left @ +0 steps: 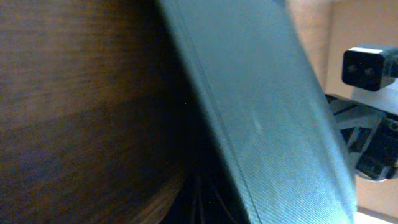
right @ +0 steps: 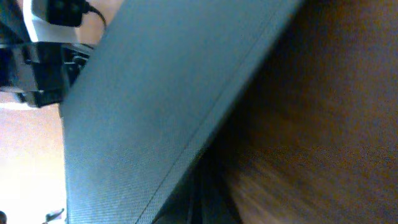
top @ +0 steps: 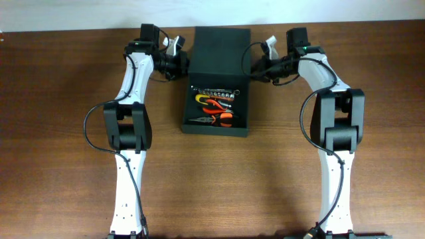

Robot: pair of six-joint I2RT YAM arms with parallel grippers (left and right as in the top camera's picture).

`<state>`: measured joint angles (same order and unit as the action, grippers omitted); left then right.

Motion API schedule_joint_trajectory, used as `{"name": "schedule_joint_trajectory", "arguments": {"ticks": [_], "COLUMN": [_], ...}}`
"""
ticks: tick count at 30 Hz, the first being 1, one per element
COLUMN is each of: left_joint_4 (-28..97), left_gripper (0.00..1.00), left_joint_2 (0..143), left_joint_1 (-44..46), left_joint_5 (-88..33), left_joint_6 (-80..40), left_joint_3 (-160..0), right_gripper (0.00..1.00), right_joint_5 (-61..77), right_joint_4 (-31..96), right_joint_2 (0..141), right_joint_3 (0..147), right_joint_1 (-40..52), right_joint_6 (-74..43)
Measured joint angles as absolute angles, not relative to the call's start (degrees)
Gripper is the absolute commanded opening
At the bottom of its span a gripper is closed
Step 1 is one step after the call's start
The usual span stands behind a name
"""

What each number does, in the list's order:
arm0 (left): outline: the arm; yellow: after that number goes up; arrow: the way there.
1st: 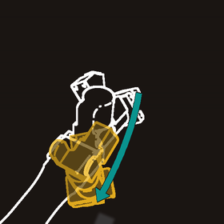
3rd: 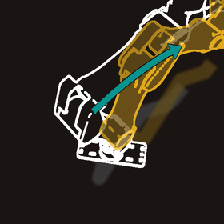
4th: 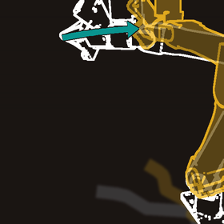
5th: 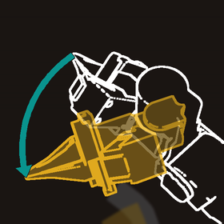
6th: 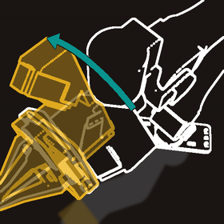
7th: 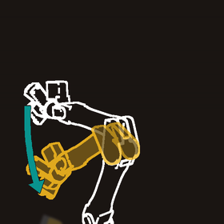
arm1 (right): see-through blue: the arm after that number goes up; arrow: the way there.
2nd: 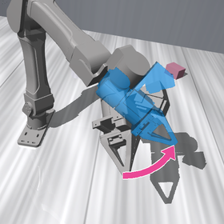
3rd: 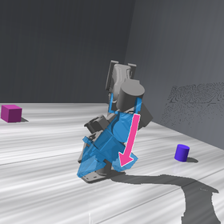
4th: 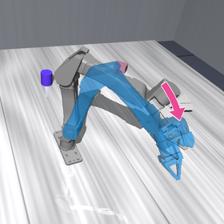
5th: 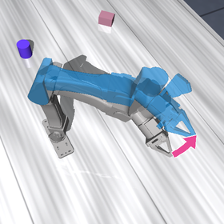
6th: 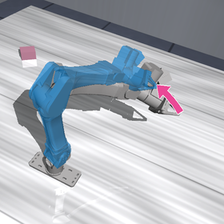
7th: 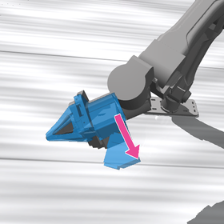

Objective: Pack container
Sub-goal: 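Push the lid forward with both grippers to close the box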

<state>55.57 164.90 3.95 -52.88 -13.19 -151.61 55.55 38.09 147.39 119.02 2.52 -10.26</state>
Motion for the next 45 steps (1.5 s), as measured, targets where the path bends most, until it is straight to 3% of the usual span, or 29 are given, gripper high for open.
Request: {"name": "schedule_joint_trajectory", "arguments": {"ticks": [9,20,28,45], "left_joint_4": [49.8,51.3,58.4,95.7], "left_gripper": [0.02,0.02,0.02,0.02], "left_joint_2": [165.5,166.5,166.5,157.6], "left_joint_1": [2.7,2.0,2.1,2.3], "left_joint_5": [-58.6,-60.3,-61.6,-53.1], "left_joint_6": [-17.9,-19.1,-19.4,0.1], "left_joint_3": [-154.2,-171.2,-178.9,-179.0], "right_gripper": [0.04,0.04,0.04,0.04], "right_joint_5": [61.0,63.9,54.8,34.9], "right_joint_4": [32.9,33.2,41.5,67.7], "right_joint_2": [147.4,146.7,138.1,125.3], "right_joint_3": [119.0,121.2,121.6,122.5], "right_joint_1": [2.3,1.9,1.9,4.6], "right_joint_6": [-12.6,-13.8,-11.2,5.1]}}
